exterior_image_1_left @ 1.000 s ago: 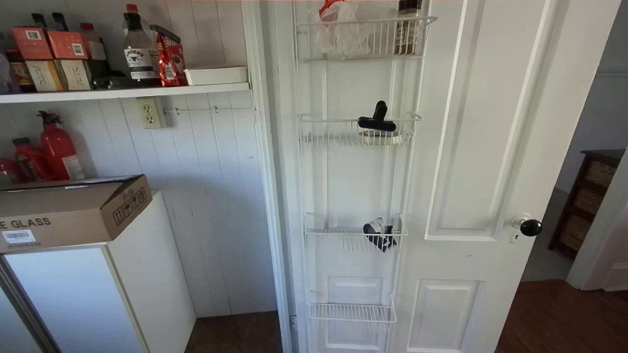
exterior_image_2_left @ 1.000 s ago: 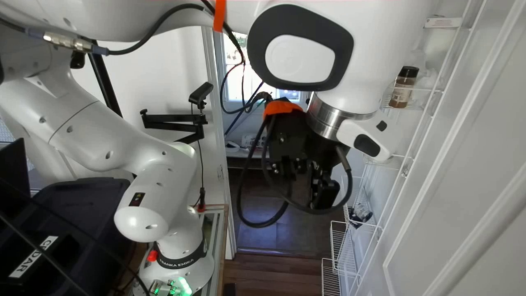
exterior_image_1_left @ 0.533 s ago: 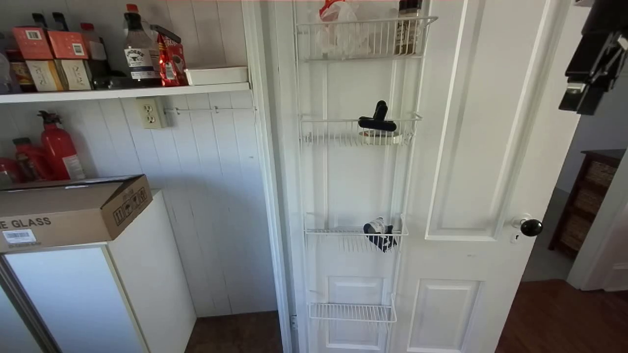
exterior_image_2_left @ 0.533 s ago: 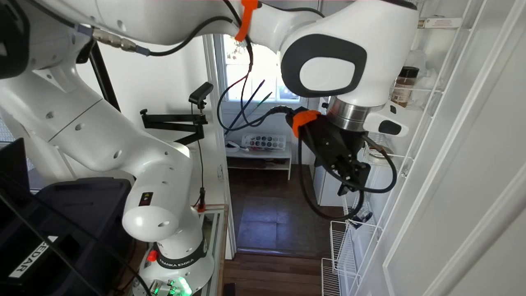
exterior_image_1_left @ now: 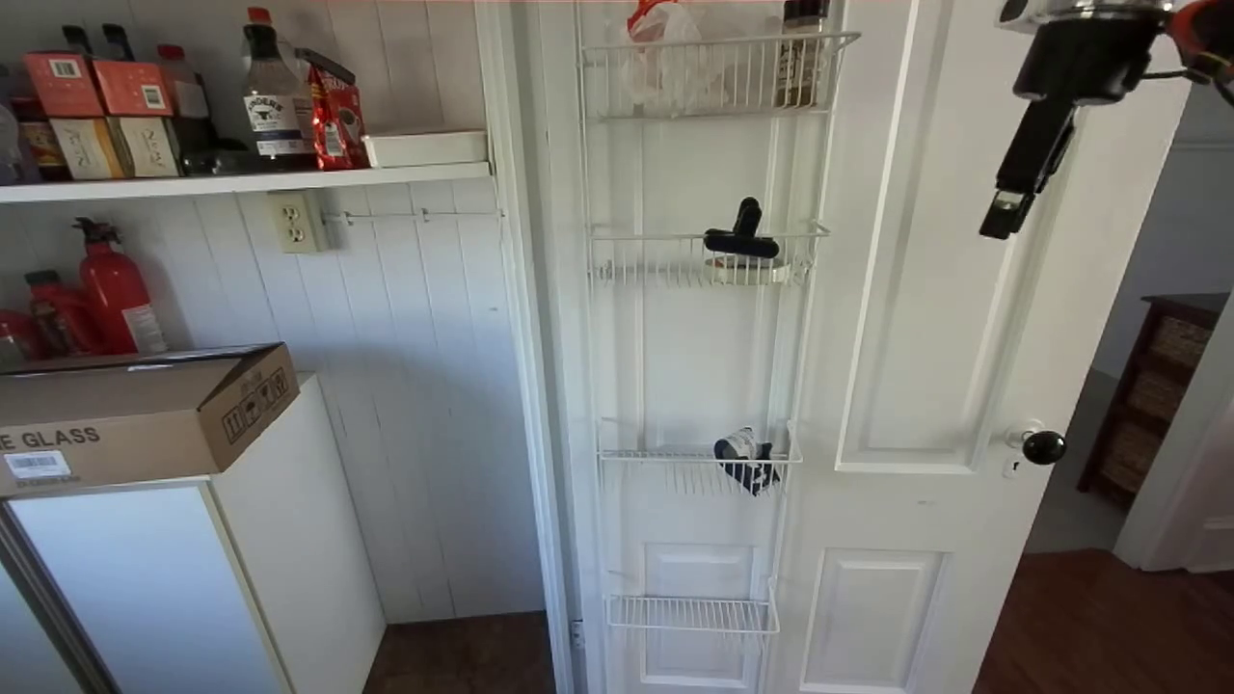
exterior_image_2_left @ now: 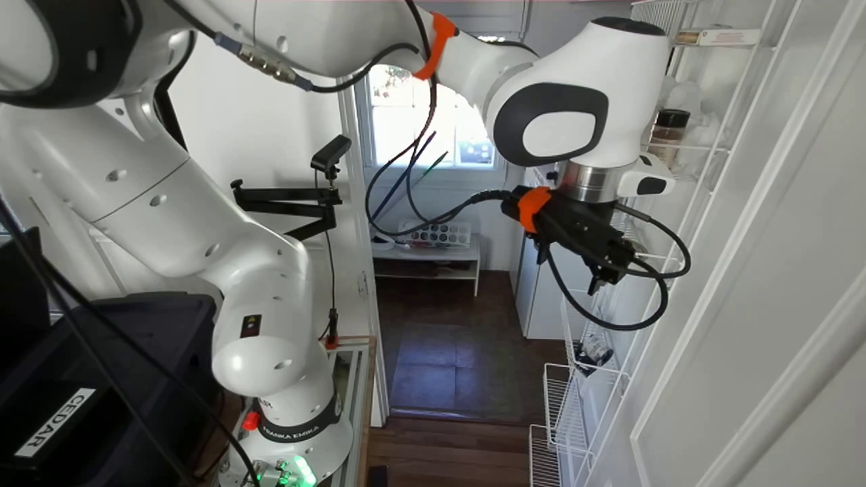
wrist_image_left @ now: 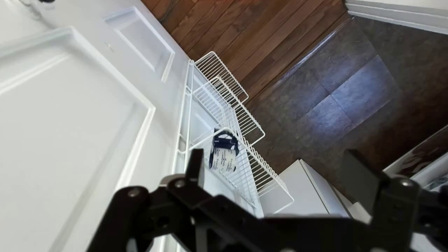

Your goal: Pick up the black clip from the third tray on the door from the bottom and put it on fourth tray on the door from the bottom

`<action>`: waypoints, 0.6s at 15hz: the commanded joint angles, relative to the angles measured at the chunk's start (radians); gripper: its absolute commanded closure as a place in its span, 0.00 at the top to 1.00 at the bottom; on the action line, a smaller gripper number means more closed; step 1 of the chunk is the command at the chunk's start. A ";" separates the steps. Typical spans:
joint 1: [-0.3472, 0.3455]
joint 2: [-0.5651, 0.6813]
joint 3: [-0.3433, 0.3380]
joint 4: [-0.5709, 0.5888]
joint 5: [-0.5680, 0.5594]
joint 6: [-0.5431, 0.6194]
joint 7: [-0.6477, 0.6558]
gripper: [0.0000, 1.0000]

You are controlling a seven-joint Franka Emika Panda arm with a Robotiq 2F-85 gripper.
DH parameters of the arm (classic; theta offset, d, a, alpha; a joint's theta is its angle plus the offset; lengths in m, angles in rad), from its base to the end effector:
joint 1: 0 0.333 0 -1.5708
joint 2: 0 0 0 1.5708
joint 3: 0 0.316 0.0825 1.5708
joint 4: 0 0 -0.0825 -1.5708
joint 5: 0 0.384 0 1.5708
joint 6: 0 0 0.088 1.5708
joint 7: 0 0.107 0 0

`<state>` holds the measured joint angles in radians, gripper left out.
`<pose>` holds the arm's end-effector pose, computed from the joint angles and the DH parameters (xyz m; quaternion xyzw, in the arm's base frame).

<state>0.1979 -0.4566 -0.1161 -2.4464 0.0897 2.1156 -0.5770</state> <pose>0.4187 0.0361 0.4761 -0.9477 -0.3065 -0.0747 0.0487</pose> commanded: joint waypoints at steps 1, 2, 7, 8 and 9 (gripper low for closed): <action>0.018 0.083 0.020 0.061 0.026 0.081 -0.077 1.00; 0.024 0.103 0.024 0.074 0.034 0.102 -0.094 1.00; 0.004 0.112 0.052 0.079 0.020 0.093 -0.091 1.00; 0.004 0.117 0.054 0.084 0.020 0.093 -0.093 1.00; 0.020 0.112 0.040 0.066 0.063 0.151 -0.145 1.00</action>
<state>0.2236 -0.3388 -0.0832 -2.3629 0.1015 2.2125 -0.6660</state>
